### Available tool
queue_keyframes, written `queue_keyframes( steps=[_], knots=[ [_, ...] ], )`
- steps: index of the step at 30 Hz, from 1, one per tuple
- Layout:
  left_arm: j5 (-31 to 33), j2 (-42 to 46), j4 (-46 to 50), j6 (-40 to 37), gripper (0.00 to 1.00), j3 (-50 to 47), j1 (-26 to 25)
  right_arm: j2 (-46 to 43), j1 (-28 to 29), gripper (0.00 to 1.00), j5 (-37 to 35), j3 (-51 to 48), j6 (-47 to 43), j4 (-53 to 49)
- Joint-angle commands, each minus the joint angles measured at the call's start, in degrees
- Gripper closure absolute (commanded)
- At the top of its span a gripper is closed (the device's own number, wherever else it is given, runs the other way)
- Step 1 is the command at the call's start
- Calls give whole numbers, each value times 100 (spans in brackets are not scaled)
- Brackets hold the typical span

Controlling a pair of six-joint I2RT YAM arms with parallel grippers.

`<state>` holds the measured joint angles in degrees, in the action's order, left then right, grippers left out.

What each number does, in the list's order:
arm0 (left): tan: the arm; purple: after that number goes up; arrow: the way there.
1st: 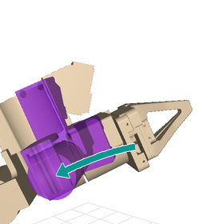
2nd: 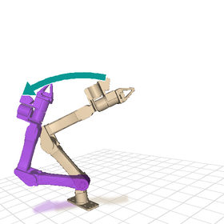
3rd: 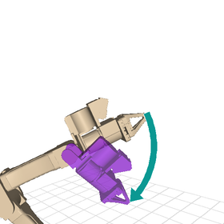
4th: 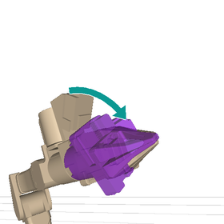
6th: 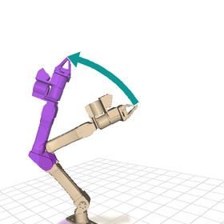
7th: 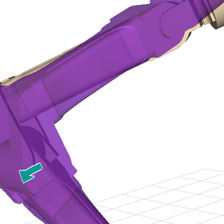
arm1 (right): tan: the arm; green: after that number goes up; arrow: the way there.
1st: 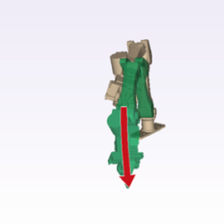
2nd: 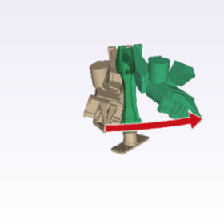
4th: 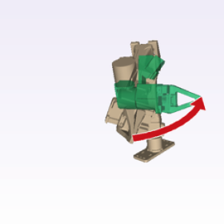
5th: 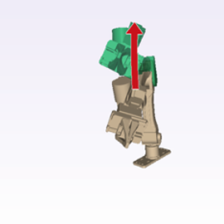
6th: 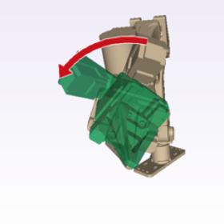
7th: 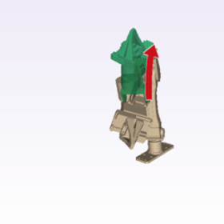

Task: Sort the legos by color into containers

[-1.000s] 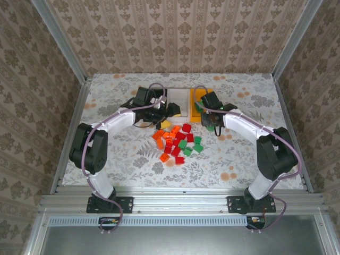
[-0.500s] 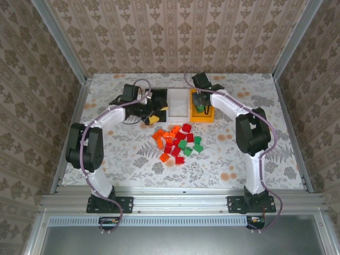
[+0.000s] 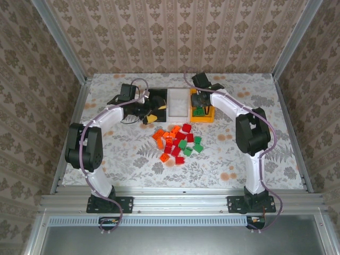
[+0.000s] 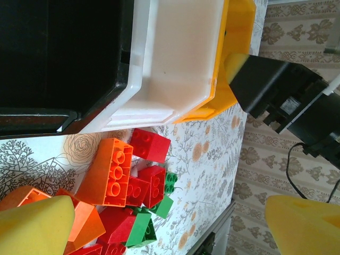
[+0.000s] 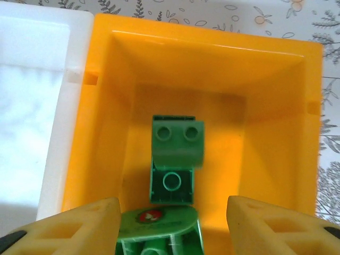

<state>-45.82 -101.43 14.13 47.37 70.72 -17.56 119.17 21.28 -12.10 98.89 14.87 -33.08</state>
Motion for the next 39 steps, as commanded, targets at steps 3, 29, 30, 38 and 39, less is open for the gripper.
queue_keyframes(
  steps=[3, 29, 30, 38, 39],
  knots=[
    [-8, 224, 24, -44, 0, 118, 114, -1038, 292, 47, -180, -510, 24, 10],
    [4, 453, -213, 394, 0, -105, 1311, -903, 4033, 46, 630, -2249, 2184, 269],
    [3, 457, -232, 403, 0, -105, 1301, -894, 4033, 46, 578, -2244, 2207, 270],
    [-36, 519, -262, 422, 0, -110, 1251, -588, 4001, 44, 415, -1961, 2169, -89],
    [-32, 519, -271, 417, 0, -106, 1255, -530, 3978, 44, 456, -1929, 2169, -59]
  ],
)
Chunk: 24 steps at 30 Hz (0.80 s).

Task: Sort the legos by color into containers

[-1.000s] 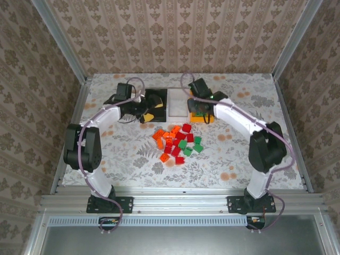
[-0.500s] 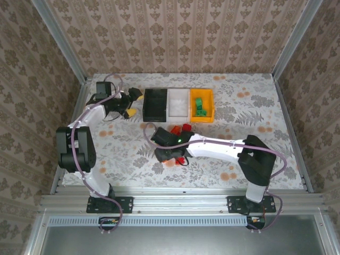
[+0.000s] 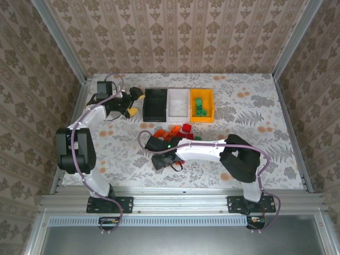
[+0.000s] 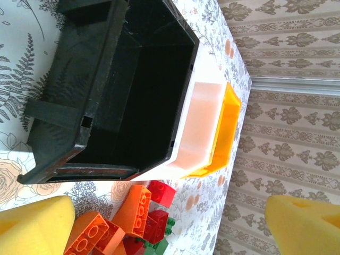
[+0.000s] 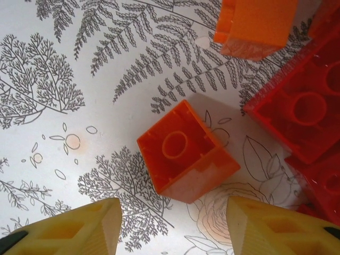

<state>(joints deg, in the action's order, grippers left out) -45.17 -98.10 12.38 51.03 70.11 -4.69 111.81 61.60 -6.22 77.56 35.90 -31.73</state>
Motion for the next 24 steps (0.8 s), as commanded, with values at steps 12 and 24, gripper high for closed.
queue_keyframes(
  steps=[12, 24],
  knots=[
    [-124, 143, -149, 81, 0, -67, -37, 669, -228, 39, 204, 582, 75, 74],
    [-151, 134, -192, 101, 0, -74, -76, 667, -136, 61, 121, 497, -13, 70]
  ],
)
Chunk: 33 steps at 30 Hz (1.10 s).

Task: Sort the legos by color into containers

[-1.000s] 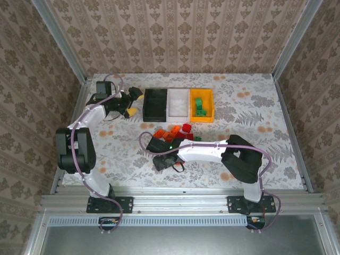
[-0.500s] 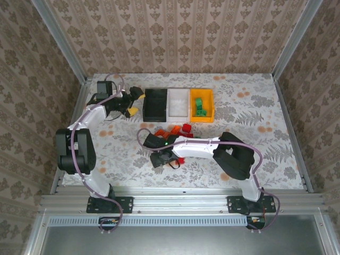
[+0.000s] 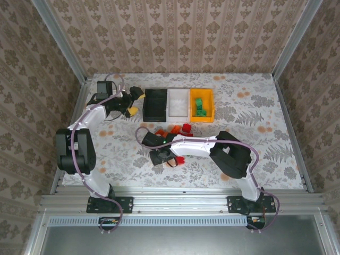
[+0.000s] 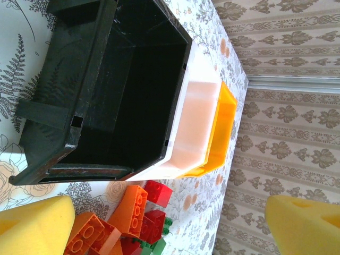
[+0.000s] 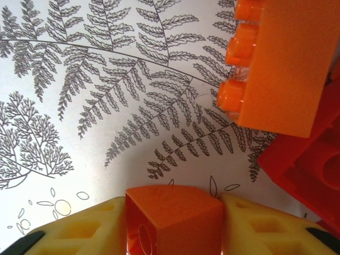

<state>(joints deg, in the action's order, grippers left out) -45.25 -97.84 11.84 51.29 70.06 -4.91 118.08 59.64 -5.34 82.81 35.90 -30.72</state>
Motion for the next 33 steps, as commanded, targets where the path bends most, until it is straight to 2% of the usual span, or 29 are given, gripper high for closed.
queue_keyframes(
  steps=[1, 4, 15, 22, 25, 28, 33],
  knots=[
    [-142, 107, -137, 67, 0, -70, -70, 31, 72, 63, 20, -30, -17, -26],
    [-133, 107, -113, 40, 0, -62, -89, -45, 108, 66, -44, -44, -30, -30],
    [-124, 134, -85, 40, 0, -50, -46, -918, -31, 68, -516, -64, -278, 57],
    [-133, 160, -89, 39, 0, -51, -19, -906, -199, 68, -531, -87, -449, 112],
    [-133, 151, -94, 48, 0, -50, -19, -949, -534, 68, -634, -6, -655, 190],
    [-141, 151, -124, 74, 0, -68, -36, -965, -1114, 68, -910, 354, -1059, 217],
    [-126, 136, -105, 66, 0, -72, -127, -349, -2068, 68, -810, 1262, -1550, 158]
  ],
)
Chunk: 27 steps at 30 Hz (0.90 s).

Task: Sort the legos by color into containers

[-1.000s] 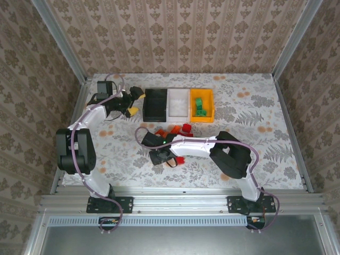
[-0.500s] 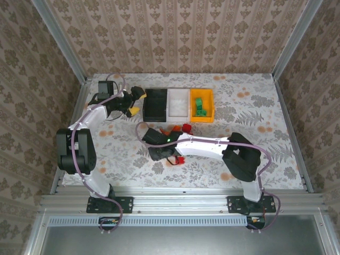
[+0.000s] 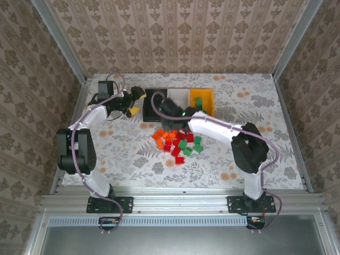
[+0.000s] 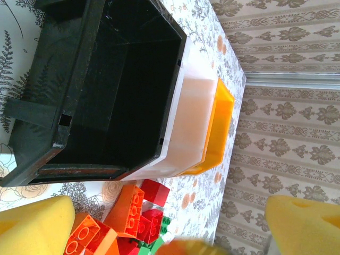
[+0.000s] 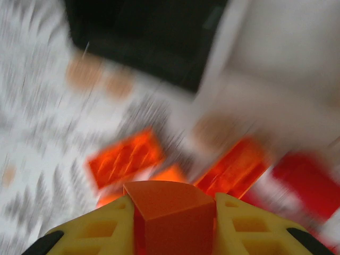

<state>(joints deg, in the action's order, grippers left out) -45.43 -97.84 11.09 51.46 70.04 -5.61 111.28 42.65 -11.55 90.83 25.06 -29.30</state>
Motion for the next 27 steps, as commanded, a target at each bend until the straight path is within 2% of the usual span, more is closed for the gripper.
queue_keyframes(
  steps=[1, 7, 12, 14, 17, 22, 24, 27],
  knots=[
    [-104, 134, -24, 40, 0, -67, -83, 492, -486, 68, -202, 643, -585, 5],
    [-80, 78, 18, 2, 0, -44, -314, 1501, -946, 68, -39, 2020, -960, -681],
    [-46, -14, 145, -109, 0, 9, -535, 1856, -1069, 64, -42, 2536, -1017, -852],
    [-29, -41, 181, -136, 0, 19, -589, 1914, -1092, 60, -28, 2624, -1006, -911],
    [-9, -68, 221, -172, 0, 35, -651, 1882, -1093, 52, -20, 2624, -1006, -907],
    [77, -77, 360, -300, 0, 88, -722, 1529, -1091, 51, -65, 2466, -1017, -814],
    [87, -67, 385, -345, 1, 106, -754, 1229, -1093, 51, -82, 2215, -988, -712],
    [141, -25, 501, -470, 3, 169, -831, 526, -1093, 52, -93, 1332, -857, -388]
  ],
)
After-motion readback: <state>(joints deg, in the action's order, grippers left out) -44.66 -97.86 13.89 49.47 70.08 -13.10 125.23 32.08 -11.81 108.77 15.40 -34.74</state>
